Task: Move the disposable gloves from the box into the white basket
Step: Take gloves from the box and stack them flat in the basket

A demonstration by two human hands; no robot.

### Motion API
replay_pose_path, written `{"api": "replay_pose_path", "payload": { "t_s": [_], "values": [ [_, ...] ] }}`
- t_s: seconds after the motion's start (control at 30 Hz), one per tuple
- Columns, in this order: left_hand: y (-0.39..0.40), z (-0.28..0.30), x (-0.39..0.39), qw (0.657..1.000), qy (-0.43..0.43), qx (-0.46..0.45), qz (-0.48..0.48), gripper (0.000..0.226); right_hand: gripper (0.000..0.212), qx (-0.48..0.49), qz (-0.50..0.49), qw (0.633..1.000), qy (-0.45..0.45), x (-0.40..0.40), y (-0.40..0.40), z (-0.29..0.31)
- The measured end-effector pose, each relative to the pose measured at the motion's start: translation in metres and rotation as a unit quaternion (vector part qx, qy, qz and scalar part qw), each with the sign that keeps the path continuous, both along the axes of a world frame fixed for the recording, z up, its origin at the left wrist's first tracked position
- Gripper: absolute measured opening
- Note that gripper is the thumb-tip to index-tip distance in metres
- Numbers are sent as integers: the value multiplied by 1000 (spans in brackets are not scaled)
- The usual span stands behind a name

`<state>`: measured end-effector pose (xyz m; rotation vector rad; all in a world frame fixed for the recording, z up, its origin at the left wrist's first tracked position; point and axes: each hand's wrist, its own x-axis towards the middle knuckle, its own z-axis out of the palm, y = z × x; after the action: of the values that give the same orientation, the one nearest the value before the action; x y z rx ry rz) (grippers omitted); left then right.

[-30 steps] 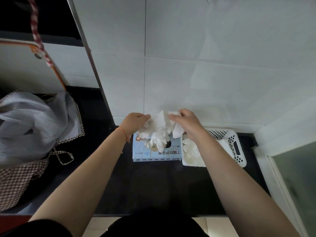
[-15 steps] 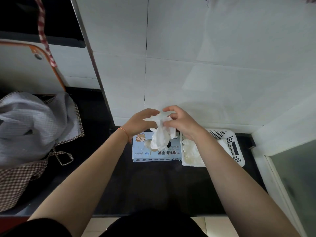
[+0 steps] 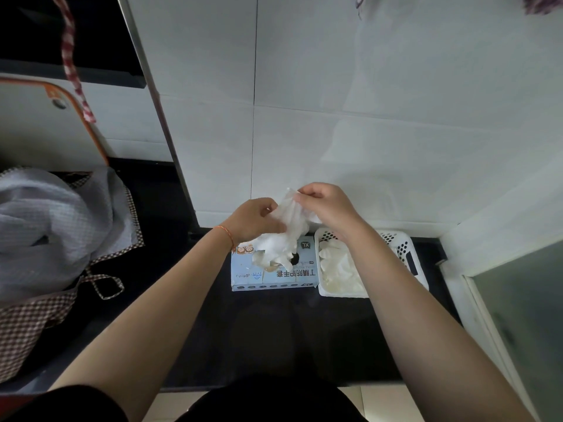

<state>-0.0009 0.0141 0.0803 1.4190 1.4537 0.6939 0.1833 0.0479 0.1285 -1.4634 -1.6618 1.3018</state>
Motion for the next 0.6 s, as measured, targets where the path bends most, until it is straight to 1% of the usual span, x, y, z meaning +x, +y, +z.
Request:
{"api": "replay_pose_path", "payload": {
  "t_s": [0.07,0.1,0.17,0.2,0.3,0.37,0.43,0.47,0.53,0.57,0.6],
  "values": [
    [0,-4,2,999,9,-25,-28,33,4,12,-18,1000,-4,0,1,2],
    [-1,-6,3,999,2,-42,-32,30,5,19,-26,999,-13,1,1,1],
    [-1,-12,7,996,-24,-76,-40,16,8,29,-54,997,-36,8,6,-3],
    [-2,-14,7,994,-35,-92,-38,13,9,35,-64,996,-48,10,7,-5],
    [-3,-24,9,989,-73,-128,-33,21,11,35,-96,992,-79,26,8,-14],
    [-2,-32,16,986,-83,-143,-15,27,11,17,-117,989,-88,41,7,-23],
    [2,-36,28,987,-77,-141,6,27,9,-22,-134,987,-90,59,7,-33],
    [4,-38,32,988,-68,-141,9,28,9,-58,-137,985,-83,67,6,-38],
    [12,-42,43,984,-64,-165,-13,36,14,-151,-130,979,-42,86,5,-48],
    [17,-45,52,980,-50,-188,-36,39,18,-194,-130,972,-16,98,4,-53],
    [21,-47,57,977,-25,-205,-61,37,22,-224,-133,966,2,107,3,-57]
  ]
}}
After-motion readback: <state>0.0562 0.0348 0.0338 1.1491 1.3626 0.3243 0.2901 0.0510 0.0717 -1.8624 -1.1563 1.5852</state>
